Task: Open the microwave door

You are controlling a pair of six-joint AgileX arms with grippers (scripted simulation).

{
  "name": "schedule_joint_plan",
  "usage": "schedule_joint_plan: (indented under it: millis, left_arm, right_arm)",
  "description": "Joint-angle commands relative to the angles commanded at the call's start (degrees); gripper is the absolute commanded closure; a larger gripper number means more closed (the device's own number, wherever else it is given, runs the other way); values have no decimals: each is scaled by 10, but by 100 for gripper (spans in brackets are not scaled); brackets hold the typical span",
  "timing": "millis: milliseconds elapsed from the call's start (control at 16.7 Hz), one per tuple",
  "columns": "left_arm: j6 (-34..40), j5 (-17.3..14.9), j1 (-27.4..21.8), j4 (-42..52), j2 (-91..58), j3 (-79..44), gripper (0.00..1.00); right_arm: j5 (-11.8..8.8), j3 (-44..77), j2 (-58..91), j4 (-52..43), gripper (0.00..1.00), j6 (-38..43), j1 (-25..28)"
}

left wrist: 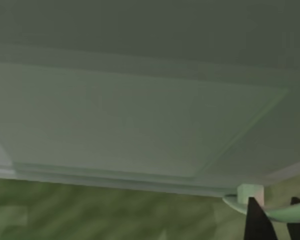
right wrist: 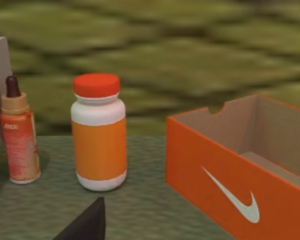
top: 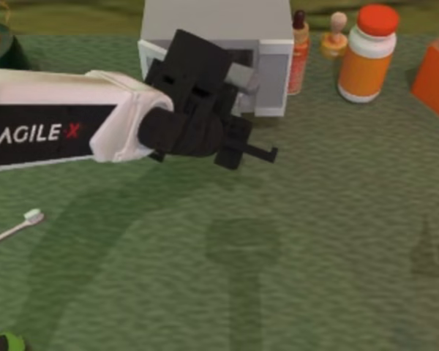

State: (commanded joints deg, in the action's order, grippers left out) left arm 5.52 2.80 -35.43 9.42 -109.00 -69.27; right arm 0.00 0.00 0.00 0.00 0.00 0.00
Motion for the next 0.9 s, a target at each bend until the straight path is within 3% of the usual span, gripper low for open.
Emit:
schedule_joint_plan:
  millis: [900]
  left_arm:
    - [-25, -21, 9, -5, 13, 18, 100]
  right_arm:
    - [0, 0, 0, 0, 0, 0, 0]
